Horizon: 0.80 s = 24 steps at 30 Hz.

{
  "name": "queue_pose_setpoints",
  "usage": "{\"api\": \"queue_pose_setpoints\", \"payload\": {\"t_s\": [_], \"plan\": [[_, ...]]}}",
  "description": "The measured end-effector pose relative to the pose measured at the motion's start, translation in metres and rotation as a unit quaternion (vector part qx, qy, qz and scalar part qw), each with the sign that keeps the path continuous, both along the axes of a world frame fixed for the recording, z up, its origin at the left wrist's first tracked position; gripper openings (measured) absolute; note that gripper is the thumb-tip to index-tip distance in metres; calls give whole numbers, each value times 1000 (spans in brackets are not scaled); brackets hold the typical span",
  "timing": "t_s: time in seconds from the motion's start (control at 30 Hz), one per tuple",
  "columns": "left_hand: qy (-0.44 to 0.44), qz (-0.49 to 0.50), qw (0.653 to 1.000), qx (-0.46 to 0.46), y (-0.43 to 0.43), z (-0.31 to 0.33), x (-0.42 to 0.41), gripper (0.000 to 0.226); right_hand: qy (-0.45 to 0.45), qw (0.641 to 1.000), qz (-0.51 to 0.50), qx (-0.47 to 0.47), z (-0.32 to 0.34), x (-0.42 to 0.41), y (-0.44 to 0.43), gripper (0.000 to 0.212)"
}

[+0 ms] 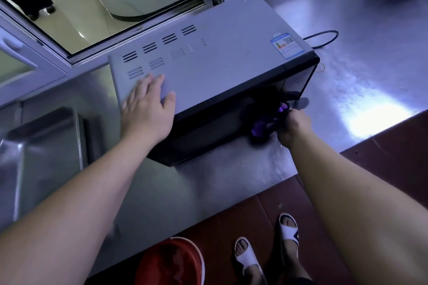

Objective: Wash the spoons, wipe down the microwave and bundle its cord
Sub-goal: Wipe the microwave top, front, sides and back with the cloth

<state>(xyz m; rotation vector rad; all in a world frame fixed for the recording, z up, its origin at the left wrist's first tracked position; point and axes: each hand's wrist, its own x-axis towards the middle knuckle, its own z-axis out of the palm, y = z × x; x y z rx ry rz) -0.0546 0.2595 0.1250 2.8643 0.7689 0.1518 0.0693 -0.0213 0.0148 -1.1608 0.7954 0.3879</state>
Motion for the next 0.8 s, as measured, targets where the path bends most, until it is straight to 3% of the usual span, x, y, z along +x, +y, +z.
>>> {"api": "queue_pose_setpoints", "payload": {"t_s": [0.1,0.23,0.37,0.5,0.6,0.7,0.8], "plan": [[-3,-2,1000,5,-1,1,2,59,12,998,-34,44,-2,2,5,25],[4,-2,1000,2,-2,2,0,59,5,992,-79,94,10,2,10,35],[3,0,1000,2,-3,3,-1,59,-84,986,-108,95,40,-3,25,49],[5,0,1000,3,-4,4,0,60,-206,975,-56,-66,53,-10,37,57],[4,0,1000,2,-4,4,0,60,-272,946,2,-178,55,-28,41,60],[-1,0,1000,6,-4,4,0,60,-357,907,14,-223,45,-43,51,63],[0,-2,1000,9,-5,3,-1,59,-384,893,30,-232,30,-63,72,66]]}}
